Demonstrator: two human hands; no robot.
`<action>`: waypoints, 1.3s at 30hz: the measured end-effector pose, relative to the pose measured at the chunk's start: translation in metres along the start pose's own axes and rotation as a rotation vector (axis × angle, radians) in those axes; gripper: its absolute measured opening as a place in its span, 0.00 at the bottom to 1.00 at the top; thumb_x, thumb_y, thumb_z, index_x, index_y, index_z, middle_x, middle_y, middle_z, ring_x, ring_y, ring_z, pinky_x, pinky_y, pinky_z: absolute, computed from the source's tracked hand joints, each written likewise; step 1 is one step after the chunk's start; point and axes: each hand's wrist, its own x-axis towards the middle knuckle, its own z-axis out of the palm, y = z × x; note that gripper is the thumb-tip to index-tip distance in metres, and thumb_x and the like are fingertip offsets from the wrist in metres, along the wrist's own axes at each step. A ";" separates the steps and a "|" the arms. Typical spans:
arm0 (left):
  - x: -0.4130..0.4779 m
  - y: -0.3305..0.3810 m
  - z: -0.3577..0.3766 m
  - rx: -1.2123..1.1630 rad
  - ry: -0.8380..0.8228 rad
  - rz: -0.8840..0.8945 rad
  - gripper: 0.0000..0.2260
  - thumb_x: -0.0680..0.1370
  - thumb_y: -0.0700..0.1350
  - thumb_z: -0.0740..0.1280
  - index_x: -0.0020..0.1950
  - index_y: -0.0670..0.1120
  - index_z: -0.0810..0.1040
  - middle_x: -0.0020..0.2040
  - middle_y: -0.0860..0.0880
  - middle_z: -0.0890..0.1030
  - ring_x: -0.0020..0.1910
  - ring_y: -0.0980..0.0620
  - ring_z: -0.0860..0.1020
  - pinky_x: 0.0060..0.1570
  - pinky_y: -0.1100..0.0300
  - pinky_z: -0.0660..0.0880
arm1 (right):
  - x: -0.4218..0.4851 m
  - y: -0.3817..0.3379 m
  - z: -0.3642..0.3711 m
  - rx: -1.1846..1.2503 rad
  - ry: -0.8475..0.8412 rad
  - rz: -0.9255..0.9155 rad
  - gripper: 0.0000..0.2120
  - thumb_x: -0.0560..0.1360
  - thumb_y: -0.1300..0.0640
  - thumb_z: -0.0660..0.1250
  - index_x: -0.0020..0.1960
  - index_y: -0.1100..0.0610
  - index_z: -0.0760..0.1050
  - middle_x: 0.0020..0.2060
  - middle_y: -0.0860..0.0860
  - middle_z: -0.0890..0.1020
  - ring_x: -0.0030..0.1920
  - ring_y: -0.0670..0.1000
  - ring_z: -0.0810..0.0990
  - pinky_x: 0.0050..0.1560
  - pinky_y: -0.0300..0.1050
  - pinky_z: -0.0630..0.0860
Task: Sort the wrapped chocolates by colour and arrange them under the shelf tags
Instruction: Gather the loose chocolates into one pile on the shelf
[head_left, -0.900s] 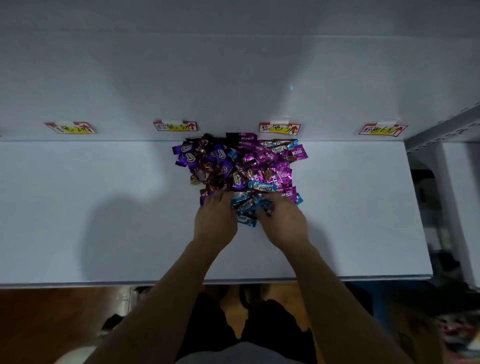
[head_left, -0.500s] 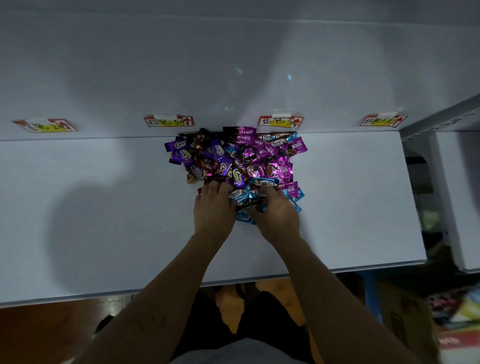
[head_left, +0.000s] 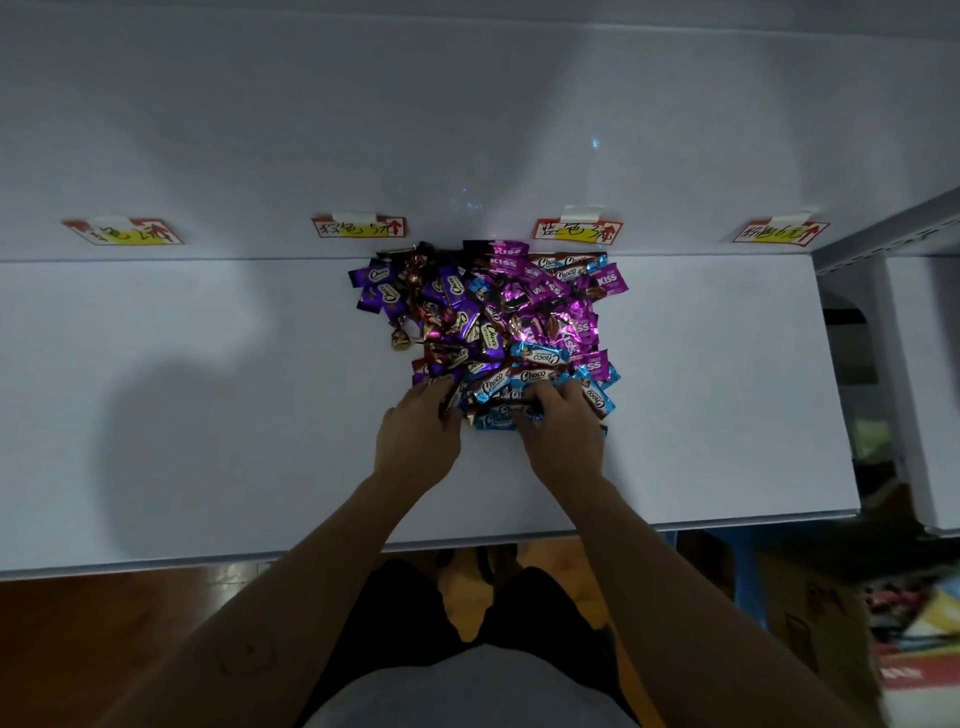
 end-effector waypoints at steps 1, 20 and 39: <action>-0.002 -0.003 -0.003 -0.022 -0.005 -0.024 0.12 0.79 0.43 0.64 0.62 0.43 0.76 0.51 0.44 0.78 0.50 0.45 0.77 0.47 0.56 0.72 | -0.001 0.001 0.000 0.006 0.001 -0.002 0.15 0.73 0.52 0.71 0.57 0.56 0.76 0.54 0.54 0.76 0.52 0.53 0.77 0.47 0.47 0.77; -0.008 0.007 -0.008 -0.160 0.030 -0.089 0.06 0.79 0.48 0.66 0.44 0.47 0.76 0.33 0.55 0.74 0.33 0.58 0.73 0.32 0.66 0.66 | -0.012 0.006 -0.004 0.118 -0.033 -0.041 0.12 0.76 0.52 0.67 0.56 0.55 0.81 0.50 0.52 0.79 0.47 0.52 0.78 0.39 0.40 0.69; 0.023 0.017 0.034 0.160 0.161 0.356 0.05 0.68 0.38 0.75 0.41 0.40 0.81 0.43 0.42 0.79 0.45 0.39 0.76 0.38 0.49 0.76 | 0.005 0.017 -0.024 0.077 0.093 -0.077 0.06 0.73 0.60 0.70 0.50 0.57 0.82 0.48 0.53 0.82 0.51 0.55 0.76 0.48 0.49 0.75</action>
